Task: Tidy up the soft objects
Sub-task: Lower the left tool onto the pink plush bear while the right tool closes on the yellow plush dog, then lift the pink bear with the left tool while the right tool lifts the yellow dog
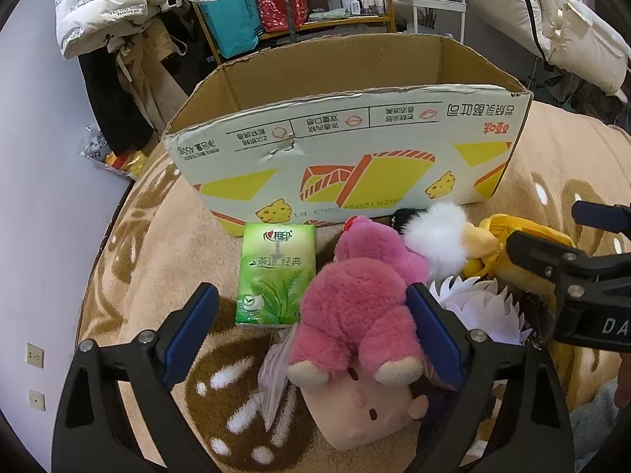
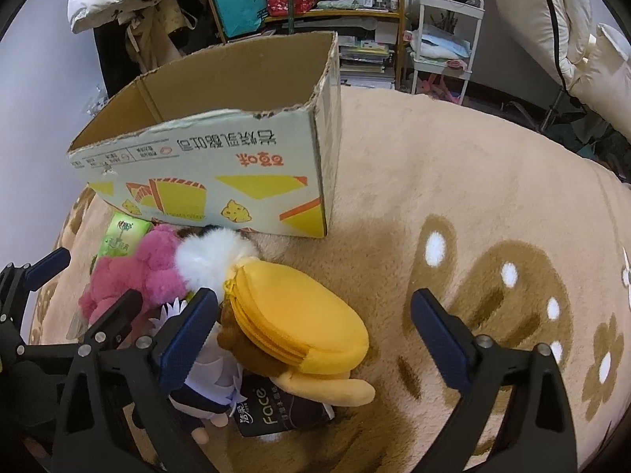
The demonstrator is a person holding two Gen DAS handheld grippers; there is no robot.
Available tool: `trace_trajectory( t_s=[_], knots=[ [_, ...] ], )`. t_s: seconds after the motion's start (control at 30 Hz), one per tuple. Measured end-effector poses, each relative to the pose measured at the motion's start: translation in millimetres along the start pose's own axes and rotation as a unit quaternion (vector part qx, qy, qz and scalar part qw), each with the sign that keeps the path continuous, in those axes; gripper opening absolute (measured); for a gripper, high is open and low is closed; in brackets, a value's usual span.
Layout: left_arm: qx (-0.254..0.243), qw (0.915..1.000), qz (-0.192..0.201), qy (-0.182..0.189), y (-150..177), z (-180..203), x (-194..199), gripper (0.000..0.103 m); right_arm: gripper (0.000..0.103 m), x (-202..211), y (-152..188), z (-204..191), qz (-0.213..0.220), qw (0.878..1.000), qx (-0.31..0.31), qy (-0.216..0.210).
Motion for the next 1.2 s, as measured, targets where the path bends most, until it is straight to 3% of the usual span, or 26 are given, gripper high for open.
trace_trajectory(
  t_s=[0.13,0.27,0.4,0.67,0.9,1.03,1.2],
  knots=[
    [-0.006,0.9999,0.010,-0.008,0,2,3,0.090,0.093,-4,2,0,-0.014,1.000,-0.007,-0.018],
    [-0.007,0.9999,0.006,0.005,1,5,2,0.083,0.078,-9,4,1,-0.034,0.998,-0.021,-0.041],
    [0.000,0.9999,0.006,0.008,1,5,1,0.082,0.076,-8,6,-1,-0.033,0.999,-0.019,-0.039],
    [-0.002,0.9984,-0.014,0.054,4,12,-5,0.055,0.076,-9,5,-2,-0.035,0.999,-0.019,-0.036],
    [0.010,0.9980,-0.014,0.061,5,8,-6,0.052,0.074,-9,6,-5,-0.036,0.999,-0.015,-0.029],
    [0.018,0.9977,-0.014,0.063,5,6,-6,0.051,0.063,-10,6,-7,-0.039,0.999,-0.009,-0.020],
    [0.024,0.9975,-0.013,0.065,5,4,-5,0.050,0.059,-9,7,-9,-0.038,0.999,-0.006,-0.014]
  ],
)
Point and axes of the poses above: each gripper's, at about its wrist camera, not at the fingertips, and x roughly against the way its jaws point, z to its right, y to its underside, the point moved 2 cm from there along -x, roughly the way its jaws point, and after that the axes turned 3 degrees about y, right-handed, at the moved point
